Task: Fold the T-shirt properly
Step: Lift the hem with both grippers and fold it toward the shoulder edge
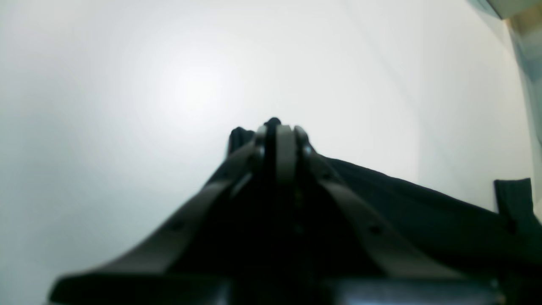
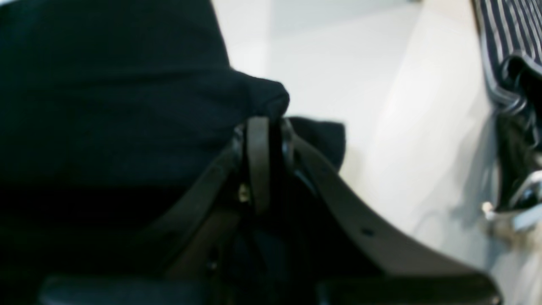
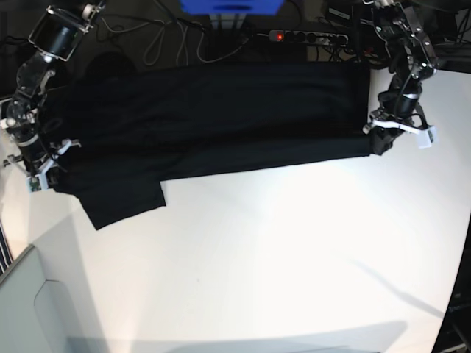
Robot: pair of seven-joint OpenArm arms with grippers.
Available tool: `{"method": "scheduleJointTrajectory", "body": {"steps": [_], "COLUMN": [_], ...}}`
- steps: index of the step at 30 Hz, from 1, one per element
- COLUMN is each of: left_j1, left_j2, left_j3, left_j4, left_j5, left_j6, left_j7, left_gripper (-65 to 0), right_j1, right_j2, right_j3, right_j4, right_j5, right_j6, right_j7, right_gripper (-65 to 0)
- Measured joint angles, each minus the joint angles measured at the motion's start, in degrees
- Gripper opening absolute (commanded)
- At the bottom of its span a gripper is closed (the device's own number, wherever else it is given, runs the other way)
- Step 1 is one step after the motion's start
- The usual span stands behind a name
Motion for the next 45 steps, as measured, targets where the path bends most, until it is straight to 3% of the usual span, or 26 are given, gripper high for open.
{"method": "scheduleJointTrajectory", "body": {"steps": [14,30,45], "left_j1": [0.50,2.40,2.99], "left_j2": [1.27,0.96,0.98], "left_j3": [0.11,0.02,0.02], "left_j4": [-4.92,1.73,-6.19], "left_j5": [0.74,-0.04,-0.02], "left_j6": [0.00,-0.04,-0.22], "left_j7": [0.17,0.39,0.33], "left_gripper": [-65.0,-65.0,-65.0], "right_j1": [-2.75,-1.84,-2.89], "right_j2": [-0.74,0.35,0.20], "right_j3": [0.17,4.02,3.76], "right_j4": [0.02,0.04,0.04], "right_j5": [0.02,0.07,0.09], "right_j6": [0.15,0.17,0.17], "right_j7": [-0.02,-2.03,-1.97], "right_gripper": [-64.9,-64.9,-64.9]}}
